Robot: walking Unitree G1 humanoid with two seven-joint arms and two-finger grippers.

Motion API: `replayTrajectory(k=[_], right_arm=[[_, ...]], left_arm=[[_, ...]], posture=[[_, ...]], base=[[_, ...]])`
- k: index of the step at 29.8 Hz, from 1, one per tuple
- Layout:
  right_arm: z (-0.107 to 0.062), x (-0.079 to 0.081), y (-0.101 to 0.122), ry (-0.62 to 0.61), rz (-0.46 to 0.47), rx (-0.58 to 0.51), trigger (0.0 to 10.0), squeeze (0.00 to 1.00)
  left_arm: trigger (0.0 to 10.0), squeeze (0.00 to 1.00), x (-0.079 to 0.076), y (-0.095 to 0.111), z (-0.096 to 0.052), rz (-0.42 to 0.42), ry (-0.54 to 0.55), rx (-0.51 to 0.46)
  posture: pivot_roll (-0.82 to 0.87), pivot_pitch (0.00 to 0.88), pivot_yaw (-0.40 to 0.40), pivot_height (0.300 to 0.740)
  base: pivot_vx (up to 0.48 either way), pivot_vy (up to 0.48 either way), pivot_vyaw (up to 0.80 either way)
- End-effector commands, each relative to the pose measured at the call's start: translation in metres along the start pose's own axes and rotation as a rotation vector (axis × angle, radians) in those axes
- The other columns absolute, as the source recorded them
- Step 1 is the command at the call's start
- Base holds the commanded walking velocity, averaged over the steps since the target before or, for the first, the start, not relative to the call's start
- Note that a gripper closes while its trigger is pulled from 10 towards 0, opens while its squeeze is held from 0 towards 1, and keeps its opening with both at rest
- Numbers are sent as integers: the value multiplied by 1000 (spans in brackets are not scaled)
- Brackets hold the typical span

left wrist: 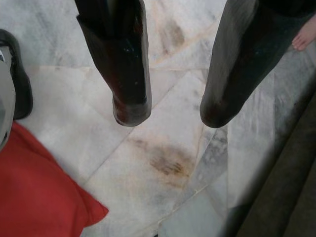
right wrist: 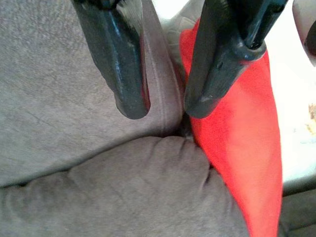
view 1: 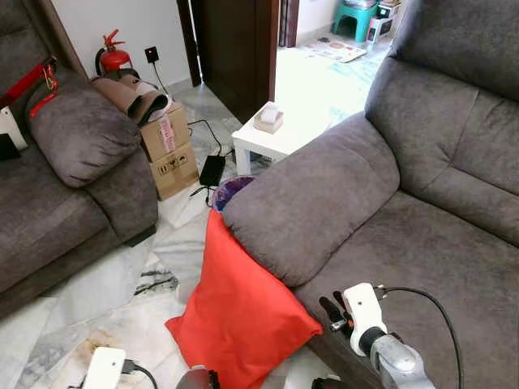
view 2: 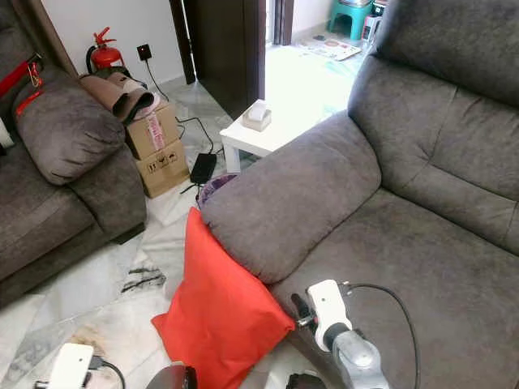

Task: Move the pillow to the sofa from floor

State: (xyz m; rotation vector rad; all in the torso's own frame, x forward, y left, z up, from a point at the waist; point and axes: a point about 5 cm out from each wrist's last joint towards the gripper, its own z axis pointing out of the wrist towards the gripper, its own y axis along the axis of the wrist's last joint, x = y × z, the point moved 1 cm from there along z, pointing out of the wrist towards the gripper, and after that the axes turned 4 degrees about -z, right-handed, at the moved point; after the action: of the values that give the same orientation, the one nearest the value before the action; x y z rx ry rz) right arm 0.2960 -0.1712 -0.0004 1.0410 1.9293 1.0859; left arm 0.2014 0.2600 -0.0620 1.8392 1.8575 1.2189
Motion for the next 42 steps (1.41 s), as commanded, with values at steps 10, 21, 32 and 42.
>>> replayTrajectory(k=[10,21,32,42], right_arm=[[5,26,-4,99,-91,31,10000,0],[7,35,-8,151,-338,91,10000,1000],[14,35,3,165,-373,82,10000,1000],[16,27,1,81,-348,138,10000,1000]], left_arm=[[10000,0,34,136,-18,-261,66,-710],[10000,0,-1,185,-31,-256,-125,-835],[10000,0,-11,184,-41,-259,-186,-831],[10000,0,-11,183,-49,-260,-200,-828]], posture=[[92,165,39,636],[90,177,49,636],[112,194,53,636],[136,211,55,636]], base=[[0,0,0],[0,0,0],[0,0,0],[0,0,0]])
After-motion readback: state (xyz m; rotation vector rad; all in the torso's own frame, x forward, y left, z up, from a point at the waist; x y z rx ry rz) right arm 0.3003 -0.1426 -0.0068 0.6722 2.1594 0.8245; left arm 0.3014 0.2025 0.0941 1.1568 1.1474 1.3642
